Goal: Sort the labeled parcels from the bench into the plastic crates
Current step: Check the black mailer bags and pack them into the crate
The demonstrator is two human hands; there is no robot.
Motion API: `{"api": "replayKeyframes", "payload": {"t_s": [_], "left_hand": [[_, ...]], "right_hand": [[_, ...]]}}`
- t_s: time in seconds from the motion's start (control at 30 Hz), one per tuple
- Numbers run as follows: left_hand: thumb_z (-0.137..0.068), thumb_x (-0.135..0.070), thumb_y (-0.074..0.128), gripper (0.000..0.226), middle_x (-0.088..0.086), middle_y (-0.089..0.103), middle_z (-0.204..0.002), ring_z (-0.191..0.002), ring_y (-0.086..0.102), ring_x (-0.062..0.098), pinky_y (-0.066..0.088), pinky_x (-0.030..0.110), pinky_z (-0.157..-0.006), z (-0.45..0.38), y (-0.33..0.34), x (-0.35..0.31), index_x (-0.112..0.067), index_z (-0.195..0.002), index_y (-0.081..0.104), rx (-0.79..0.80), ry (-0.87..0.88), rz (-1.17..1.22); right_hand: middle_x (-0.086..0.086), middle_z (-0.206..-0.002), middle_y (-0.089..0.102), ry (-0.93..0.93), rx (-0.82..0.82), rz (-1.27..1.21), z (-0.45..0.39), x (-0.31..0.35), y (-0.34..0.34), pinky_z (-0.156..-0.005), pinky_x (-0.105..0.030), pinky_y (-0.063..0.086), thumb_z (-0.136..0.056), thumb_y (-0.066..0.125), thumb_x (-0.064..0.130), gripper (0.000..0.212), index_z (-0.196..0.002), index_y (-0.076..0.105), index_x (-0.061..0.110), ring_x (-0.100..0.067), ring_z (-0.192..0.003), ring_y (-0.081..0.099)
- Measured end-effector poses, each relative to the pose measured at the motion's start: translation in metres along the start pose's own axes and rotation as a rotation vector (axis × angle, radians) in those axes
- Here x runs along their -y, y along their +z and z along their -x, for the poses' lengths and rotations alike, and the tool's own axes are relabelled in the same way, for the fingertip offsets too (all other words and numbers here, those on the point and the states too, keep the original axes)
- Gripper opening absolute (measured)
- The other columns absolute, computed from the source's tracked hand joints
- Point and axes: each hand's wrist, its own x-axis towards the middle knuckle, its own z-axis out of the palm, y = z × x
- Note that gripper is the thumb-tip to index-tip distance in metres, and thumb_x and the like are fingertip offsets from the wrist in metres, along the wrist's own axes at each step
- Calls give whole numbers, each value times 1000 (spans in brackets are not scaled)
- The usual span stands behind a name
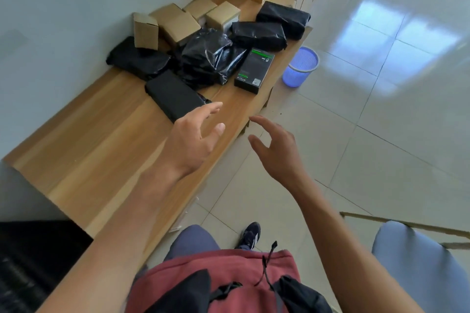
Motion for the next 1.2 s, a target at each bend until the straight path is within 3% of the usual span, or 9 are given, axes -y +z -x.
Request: {"api": "replayKeyframes", "payload": {"t_s": [0.13, 0.33, 0.43, 0.57, 0.7, 0.83, 0.97, 1.13, 1.2], "left_hand": [[-103, -27, 62, 45, -10, 62, -141, -127, 54, 3, 43, 22, -104, -17, -1, 17, -23, -147, 56, -55, -91, -3], [-103, -27, 61, 46, -11, 61, -141, -128, 54, 2, 36, 1, -89, -52, -11, 65, -25, -148, 55, -114, -271, 34], [-103, -26, 60, 46, -11, 60, -142, -130, 53, 5, 36, 4, -89, -74, -20, 92, -25, -149, 54, -157, -343, 65], [-105, -27, 56, 46, -13, 58, -143, -131, 51, 6, 42, 25, -101, -106, -34, 119, -27, -150, 51, -211, -430, 87], [-105, -29, 55, 46, -11, 57, -146, -134, 52, 9, 44, 30, -105, -131, -35, 134, -28, -151, 50, -202, -485, 80], [-107, -29, 54, 44, -7, 52, -152, -127, 57, 18, 35, 18, -91, -146, -28, 149, -27, -151, 50, -183, -600, 58], [-104, -26, 57, 44, -4, 42, -160, -146, 42, 16, 32, 27, -114, -158, -4, 178, -22, -148, 53, -192, -662, 98], [-104, -23, 59, 48, 3, 22, -171, -156, 23, 18, 20, 27, -118, -176, 19, 200, -20, -152, 50, -190, -809, 141], [-103, -22, 60, 50, 5, 19, -172, -157, 22, 19, 22, 30, -122, -181, 27, 205, -19, -153, 49, -198, -849, 166]], "right_hand": [[3, -148, 59, -50, 110, 31, -41, -2, 7, -119, -39, 37, -101, 66, 19, 45, -145, 58, 25, -17, -141, 49], [3, -148, 59, -94, 251, 102, -113, 1, 39, -113, -27, 35, -100, 66, 16, 46, -145, 58, 24, -19, -139, 51], [4, -145, 61, -110, 314, 138, -149, 7, 58, -107, -22, 33, -99, 64, 12, 47, -144, 59, 23, -18, -137, 51], [1, -134, 67, -152, 341, 137, -197, 15, 85, -104, -35, 46, -98, 63, 12, 44, -141, 62, 22, -20, -110, 63], [6, -106, 63, -156, 377, 134, -236, 13, 106, -88, -30, 46, -100, 62, 15, 43, -142, 61, 21, 5, -73, 41], [0, -123, 69, -122, 480, 154, -266, 6, 127, -86, -27, 43, -100, 61, 17, 45, -145, 58, 22, -13, -83, 55], [2, -146, 60, -68, 591, 184, -290, -3, 146, -92, -11, 32, -102, 60, 16, 49, -151, 52, 19, -15, -129, 55], [-6, -150, 54, 40, 697, 214, -319, -19, 170, -97, -25, 41, -104, 59, 19, 60, -160, 37, 22, -16, -134, 51], [-6, -152, 52, 96, 727, 236, -329, -23, 177, -89, -18, 38, -105, 58, 21, 63, -162, 32, 22, -13, -122, 52]]}}
